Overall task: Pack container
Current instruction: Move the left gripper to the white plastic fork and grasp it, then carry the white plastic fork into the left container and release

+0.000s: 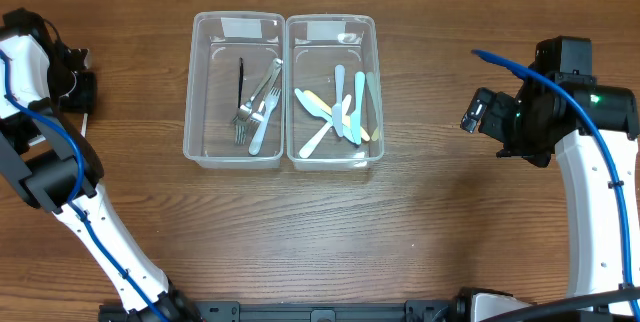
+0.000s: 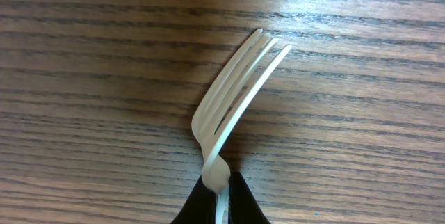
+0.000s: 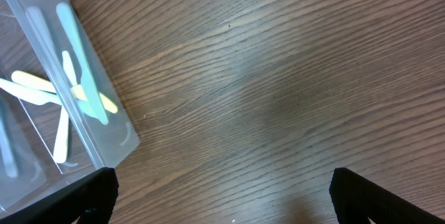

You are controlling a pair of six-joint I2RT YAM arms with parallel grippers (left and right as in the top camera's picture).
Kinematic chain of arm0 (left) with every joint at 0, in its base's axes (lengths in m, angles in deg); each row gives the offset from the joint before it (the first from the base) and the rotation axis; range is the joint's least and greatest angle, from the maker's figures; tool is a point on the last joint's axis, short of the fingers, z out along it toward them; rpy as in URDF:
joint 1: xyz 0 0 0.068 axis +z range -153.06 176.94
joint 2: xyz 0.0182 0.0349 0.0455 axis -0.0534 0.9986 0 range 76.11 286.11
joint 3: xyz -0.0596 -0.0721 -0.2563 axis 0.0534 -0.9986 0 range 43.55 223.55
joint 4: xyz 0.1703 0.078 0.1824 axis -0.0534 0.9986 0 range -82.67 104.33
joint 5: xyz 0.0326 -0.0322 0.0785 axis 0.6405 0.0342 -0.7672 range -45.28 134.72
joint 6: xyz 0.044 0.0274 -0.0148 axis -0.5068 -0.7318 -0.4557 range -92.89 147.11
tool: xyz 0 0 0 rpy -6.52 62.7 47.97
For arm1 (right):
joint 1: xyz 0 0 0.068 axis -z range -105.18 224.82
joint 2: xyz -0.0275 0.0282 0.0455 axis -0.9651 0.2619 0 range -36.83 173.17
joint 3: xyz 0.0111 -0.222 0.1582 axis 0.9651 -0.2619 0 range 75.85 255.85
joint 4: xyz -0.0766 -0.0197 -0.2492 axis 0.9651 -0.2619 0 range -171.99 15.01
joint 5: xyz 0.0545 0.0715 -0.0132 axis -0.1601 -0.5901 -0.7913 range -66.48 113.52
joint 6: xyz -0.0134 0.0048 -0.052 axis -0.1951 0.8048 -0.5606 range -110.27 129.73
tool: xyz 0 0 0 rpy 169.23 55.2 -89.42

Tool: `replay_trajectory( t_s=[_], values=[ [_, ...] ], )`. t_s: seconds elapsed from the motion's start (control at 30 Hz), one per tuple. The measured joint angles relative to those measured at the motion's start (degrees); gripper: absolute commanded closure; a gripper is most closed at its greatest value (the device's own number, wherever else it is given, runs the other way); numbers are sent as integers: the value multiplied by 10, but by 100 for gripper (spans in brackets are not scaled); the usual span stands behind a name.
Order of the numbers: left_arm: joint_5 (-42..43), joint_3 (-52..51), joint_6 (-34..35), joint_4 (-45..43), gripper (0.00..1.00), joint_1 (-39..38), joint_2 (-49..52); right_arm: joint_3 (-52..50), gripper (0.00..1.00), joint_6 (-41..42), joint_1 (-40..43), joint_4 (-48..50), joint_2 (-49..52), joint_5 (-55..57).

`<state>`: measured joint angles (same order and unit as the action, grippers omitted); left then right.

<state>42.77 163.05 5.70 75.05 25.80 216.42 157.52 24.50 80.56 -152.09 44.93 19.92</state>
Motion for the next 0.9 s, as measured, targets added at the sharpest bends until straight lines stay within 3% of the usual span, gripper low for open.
replay_trajectory(
  t_s=[0.4, 0.73, 0.9],
  values=[
    [-2, -3, 44, 41, 96, -8, -18, 0, 0, 0, 0, 12, 0, 0],
    [-4, -2, 141, 79, 96, -163, -346, 0, 0, 0, 0, 18, 0, 0],
    [-1, 5, 207, 118, 96, -286, -414, 0, 0, 0, 0, 15, 0, 0]
  ],
)
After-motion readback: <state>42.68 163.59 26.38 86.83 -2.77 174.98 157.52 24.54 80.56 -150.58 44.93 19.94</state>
